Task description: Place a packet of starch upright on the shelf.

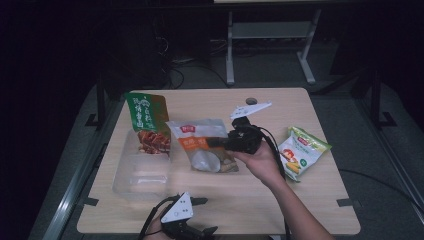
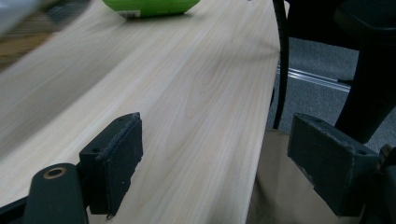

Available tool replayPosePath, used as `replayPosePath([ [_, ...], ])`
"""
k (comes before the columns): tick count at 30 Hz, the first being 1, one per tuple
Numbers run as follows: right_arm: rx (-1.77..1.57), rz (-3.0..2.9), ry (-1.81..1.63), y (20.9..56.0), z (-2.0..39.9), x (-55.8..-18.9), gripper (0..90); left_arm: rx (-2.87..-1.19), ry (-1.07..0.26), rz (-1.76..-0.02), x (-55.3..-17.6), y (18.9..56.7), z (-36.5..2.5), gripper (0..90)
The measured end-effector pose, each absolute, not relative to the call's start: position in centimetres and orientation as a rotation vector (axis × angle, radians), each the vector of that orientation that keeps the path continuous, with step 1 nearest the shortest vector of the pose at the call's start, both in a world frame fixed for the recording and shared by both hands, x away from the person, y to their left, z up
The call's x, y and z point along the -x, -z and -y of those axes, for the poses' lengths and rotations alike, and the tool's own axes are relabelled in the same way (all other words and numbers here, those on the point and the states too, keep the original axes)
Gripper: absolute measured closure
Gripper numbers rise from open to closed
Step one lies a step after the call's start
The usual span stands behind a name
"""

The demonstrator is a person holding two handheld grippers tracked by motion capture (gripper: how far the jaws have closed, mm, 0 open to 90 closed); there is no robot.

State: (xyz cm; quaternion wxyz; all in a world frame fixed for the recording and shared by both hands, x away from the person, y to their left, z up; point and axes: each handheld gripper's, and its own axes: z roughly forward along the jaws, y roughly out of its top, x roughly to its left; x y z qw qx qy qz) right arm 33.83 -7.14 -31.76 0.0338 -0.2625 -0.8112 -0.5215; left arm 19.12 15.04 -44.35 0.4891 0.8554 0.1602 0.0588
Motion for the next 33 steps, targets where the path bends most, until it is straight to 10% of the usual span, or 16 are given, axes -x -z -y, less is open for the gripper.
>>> replayPosePath([
  [33,0.486,2.413,1.543,31.3,-8.6,-34.3,90.0,-2.099,-0.128,-0.368,-19.0,44.7,-14.8,17.8],
])
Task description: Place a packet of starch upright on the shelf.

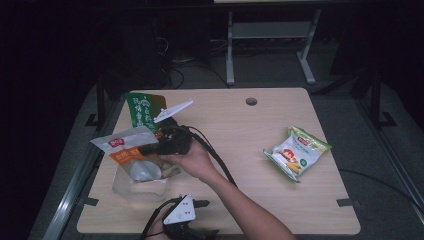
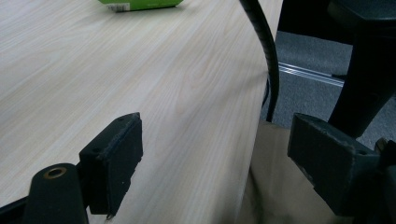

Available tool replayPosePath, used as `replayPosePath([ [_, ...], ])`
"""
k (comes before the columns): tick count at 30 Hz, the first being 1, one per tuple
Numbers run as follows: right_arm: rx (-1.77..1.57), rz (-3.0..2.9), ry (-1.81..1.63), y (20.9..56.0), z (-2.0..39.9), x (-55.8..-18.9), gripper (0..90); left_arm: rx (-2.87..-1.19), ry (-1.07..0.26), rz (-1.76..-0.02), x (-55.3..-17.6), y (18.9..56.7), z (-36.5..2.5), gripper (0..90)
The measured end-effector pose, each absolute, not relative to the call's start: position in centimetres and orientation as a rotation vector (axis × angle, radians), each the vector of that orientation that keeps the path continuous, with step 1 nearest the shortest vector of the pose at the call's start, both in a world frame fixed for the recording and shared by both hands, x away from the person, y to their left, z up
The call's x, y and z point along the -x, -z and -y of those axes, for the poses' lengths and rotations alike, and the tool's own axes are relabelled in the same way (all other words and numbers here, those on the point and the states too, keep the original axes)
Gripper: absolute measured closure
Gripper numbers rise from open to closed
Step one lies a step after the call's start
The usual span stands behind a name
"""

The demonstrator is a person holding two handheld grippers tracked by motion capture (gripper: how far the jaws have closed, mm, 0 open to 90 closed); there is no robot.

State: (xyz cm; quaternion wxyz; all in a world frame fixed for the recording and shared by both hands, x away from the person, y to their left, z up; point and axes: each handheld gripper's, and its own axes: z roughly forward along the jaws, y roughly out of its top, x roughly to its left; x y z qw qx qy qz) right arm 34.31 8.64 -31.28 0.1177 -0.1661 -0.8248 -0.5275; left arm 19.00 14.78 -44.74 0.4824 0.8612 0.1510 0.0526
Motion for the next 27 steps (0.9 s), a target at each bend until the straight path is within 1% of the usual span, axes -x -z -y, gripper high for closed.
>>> replayPosePath([
  [10,0.475,2.392,1.491,33.0,-10.8,-35.0,90.0,-2.082,-0.127,-0.388,-19.0,44.7,-15.1,17.8],
  [27,0.499,2.346,1.43,35.0,-12.6,-35.8,90.0,-2.075,-0.13,-0.393,-19.0,44.8,-15.3,17.8],
])
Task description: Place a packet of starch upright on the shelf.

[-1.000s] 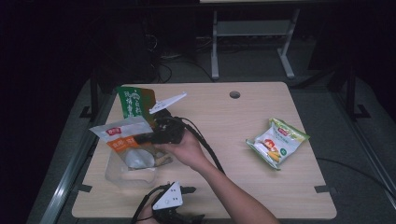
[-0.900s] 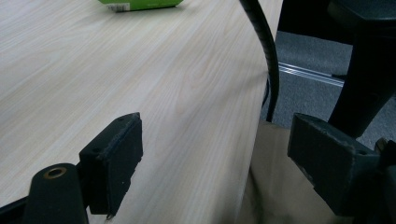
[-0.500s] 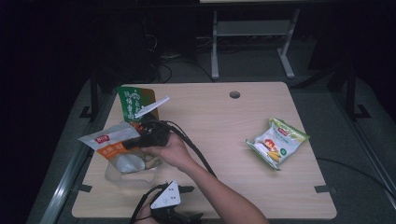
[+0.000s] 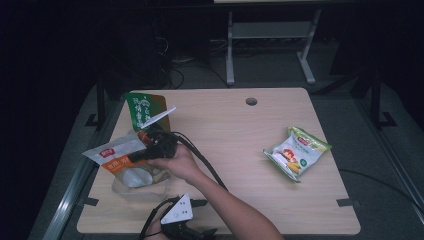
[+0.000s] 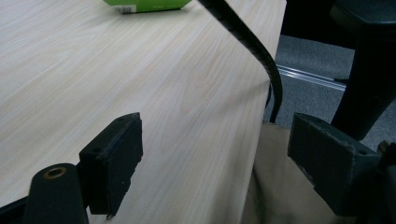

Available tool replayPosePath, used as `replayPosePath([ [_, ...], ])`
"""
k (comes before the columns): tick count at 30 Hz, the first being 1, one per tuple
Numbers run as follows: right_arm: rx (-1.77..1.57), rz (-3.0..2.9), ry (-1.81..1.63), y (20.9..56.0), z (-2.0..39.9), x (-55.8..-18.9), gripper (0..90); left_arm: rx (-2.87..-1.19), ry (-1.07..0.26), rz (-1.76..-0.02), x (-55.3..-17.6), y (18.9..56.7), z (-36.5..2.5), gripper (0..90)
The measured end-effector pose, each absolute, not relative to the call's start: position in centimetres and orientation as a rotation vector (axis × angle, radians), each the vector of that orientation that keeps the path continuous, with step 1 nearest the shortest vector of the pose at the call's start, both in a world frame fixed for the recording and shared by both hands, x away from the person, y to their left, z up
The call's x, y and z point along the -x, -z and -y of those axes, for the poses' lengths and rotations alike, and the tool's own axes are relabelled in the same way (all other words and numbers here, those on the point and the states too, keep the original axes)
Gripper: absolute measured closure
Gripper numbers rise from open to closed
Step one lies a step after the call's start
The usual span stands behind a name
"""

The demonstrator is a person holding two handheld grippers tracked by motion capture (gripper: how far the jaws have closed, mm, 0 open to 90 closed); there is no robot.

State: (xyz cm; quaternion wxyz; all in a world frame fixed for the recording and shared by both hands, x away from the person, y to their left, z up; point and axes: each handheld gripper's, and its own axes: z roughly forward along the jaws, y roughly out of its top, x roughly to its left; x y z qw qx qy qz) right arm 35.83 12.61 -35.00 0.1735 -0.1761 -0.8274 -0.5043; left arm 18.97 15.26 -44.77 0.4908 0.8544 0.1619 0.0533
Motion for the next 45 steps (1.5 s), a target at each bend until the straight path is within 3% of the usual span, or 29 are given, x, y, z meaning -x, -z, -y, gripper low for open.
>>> replayPosePath([
  [18,0.514,2.304,1.38,37.1,-13.8,-35.6,89.7,-2.074,-0.166,-0.375,-18.9,44.5,-15.5,17.8],
  [25,0.501,2.385,1.377,36.5,-13.6,-35.0,86.9,-2.078,-0.161,-0.372,-18.8,44.6,-15.4,17.8],
  [45,0.483,2.545,1.329,35.8,-12.2,-34.4,89.6,-2.091,-0.159,-0.36,-18.7,44.7,-15.2,17.8],
])
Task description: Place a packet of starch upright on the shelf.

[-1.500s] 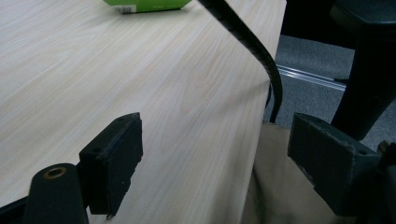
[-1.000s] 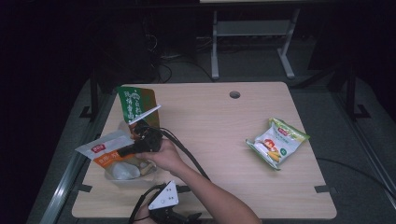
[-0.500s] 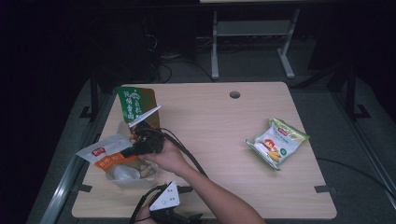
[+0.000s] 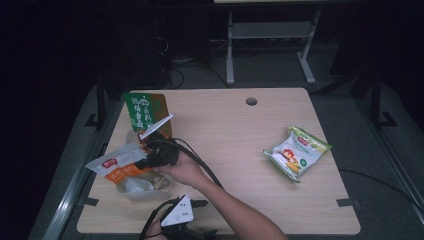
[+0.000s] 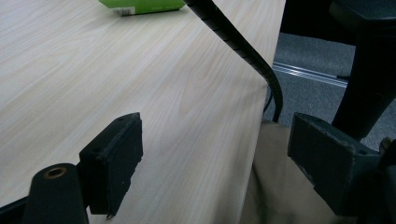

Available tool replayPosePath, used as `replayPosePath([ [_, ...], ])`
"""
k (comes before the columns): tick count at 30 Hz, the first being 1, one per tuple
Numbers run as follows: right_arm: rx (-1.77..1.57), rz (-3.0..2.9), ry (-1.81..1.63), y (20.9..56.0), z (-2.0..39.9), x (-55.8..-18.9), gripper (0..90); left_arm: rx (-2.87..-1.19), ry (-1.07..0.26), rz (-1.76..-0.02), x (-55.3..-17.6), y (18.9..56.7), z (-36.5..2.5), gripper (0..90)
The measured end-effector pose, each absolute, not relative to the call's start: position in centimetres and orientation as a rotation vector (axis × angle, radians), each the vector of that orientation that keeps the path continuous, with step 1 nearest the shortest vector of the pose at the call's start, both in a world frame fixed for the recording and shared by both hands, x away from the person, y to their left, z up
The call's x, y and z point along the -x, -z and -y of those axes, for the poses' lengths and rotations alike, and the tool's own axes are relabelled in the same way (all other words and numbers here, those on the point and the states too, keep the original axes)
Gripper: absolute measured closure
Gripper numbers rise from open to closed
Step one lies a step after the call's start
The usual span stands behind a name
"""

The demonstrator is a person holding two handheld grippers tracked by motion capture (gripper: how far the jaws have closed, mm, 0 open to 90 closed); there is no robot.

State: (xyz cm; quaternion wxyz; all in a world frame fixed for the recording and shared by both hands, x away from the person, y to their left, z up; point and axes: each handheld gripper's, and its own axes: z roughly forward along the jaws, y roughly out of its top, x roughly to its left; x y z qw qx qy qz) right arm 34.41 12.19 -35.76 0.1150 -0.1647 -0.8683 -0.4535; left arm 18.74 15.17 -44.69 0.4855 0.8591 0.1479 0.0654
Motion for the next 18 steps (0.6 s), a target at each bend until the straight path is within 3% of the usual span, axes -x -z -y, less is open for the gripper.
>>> replayPosePath([
  [18,0.531,2.592,1.305,36.8,-10.7,-34.3,89.7,-2.088,-0.162,-0.354,-18.6,44.7,-15.0,17.9],
])
